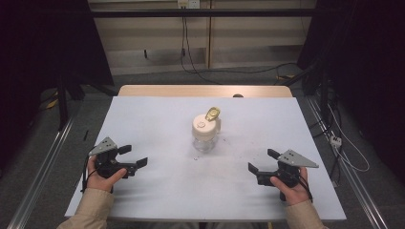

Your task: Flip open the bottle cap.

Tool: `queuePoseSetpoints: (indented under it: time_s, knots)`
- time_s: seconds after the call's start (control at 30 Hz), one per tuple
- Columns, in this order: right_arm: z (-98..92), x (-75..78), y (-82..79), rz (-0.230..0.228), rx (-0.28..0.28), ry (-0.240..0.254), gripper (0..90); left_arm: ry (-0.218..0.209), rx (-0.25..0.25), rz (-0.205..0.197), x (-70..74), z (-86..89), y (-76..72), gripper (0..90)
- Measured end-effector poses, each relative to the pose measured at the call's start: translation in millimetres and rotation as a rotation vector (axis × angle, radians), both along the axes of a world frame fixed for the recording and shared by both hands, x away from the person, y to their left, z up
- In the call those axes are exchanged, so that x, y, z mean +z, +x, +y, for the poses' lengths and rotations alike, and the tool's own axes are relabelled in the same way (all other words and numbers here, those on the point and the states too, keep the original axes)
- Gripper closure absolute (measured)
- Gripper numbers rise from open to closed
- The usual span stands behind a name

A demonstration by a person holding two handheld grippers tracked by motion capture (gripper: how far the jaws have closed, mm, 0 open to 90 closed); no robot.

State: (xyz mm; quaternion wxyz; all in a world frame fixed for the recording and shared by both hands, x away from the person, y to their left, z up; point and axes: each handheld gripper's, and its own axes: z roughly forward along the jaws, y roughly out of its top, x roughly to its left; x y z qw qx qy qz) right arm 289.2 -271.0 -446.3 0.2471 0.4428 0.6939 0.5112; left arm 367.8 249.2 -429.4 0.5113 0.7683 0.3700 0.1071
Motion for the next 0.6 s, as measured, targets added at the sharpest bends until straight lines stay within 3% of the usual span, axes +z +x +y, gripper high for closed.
queuePoseSetpoints:
  time_s: [0.6]
  knots:
    - [0.6,-4.4,-3.4,0.005,0.015,-0.027,5.4,0.01,-0.001,0.004,-4.9,-1.9,-0.4,6.4]
